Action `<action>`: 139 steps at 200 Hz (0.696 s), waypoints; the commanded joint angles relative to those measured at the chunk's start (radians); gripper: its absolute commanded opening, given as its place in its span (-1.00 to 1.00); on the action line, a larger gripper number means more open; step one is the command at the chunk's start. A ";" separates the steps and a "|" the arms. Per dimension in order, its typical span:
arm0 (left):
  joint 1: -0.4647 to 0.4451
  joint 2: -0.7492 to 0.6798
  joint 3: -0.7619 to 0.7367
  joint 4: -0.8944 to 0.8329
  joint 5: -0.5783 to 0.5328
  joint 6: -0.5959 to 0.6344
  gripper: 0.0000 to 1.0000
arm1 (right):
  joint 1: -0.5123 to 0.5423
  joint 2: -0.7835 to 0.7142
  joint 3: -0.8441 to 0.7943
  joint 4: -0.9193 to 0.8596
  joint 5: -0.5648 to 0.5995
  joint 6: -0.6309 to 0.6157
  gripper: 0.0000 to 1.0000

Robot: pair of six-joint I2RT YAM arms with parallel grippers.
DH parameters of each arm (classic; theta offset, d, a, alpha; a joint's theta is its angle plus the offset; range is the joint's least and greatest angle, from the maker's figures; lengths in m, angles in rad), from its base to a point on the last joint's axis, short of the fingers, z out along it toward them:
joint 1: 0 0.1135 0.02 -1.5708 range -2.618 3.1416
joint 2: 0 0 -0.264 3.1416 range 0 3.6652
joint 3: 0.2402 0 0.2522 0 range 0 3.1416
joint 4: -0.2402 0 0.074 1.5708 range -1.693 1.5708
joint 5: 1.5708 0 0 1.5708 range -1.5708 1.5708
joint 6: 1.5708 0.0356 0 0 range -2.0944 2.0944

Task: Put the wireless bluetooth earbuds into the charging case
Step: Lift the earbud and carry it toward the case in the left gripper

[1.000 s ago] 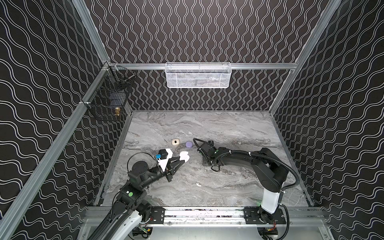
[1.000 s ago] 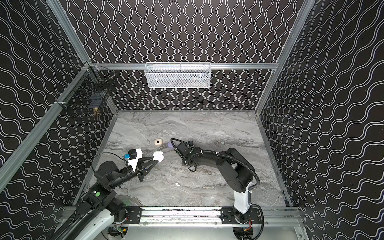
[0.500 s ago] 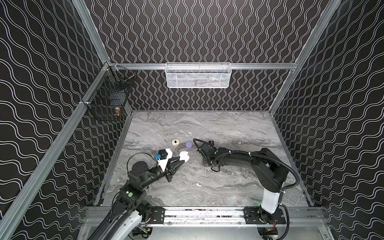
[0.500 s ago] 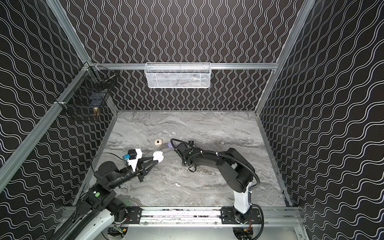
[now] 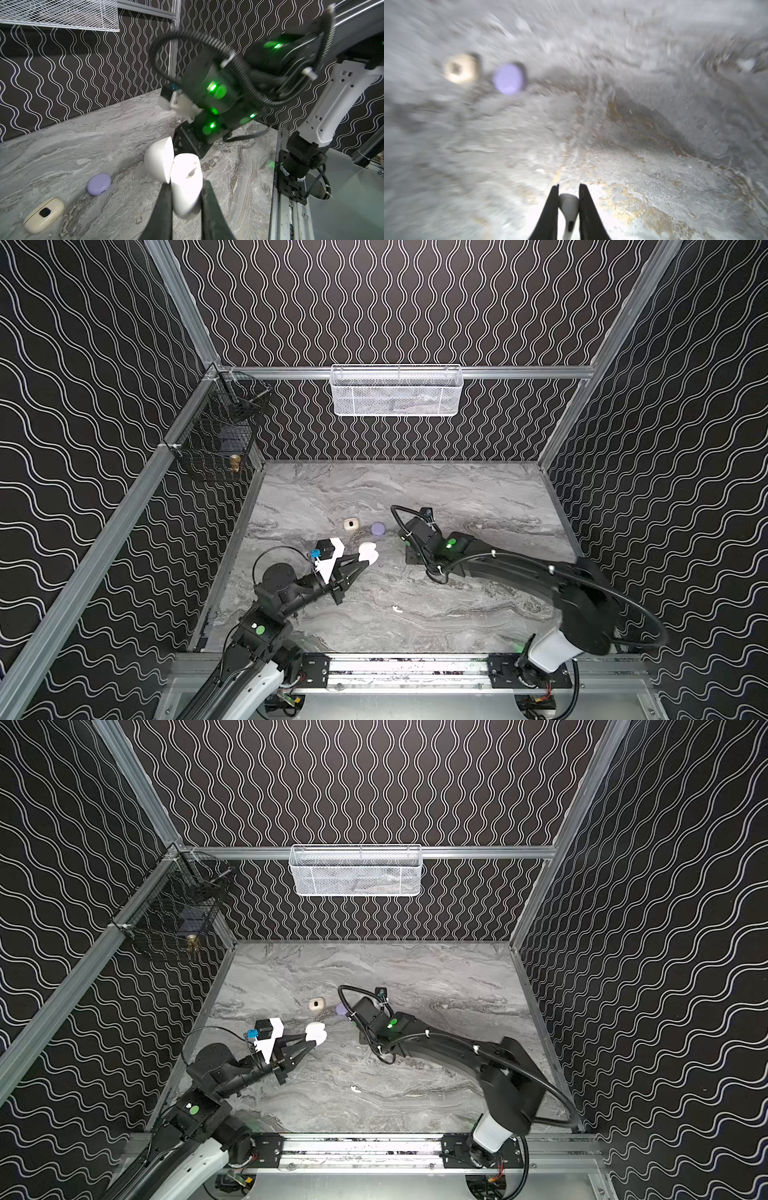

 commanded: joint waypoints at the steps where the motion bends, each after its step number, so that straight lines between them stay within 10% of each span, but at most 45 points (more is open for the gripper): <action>1: 0.001 -0.011 -0.005 0.039 0.015 -0.009 -1.00 | 0.066 -0.077 0.039 -0.040 0.141 0.009 -0.75; 59: 0.000 -0.072 -0.025 0.052 0.023 -0.010 -1.00 | 0.345 -0.247 0.086 0.125 0.388 -0.126 -0.77; 139: 0.000 -0.174 -0.060 0.088 0.079 -0.013 -1.00 | 0.528 -0.255 -0.010 0.621 0.361 -0.454 -0.78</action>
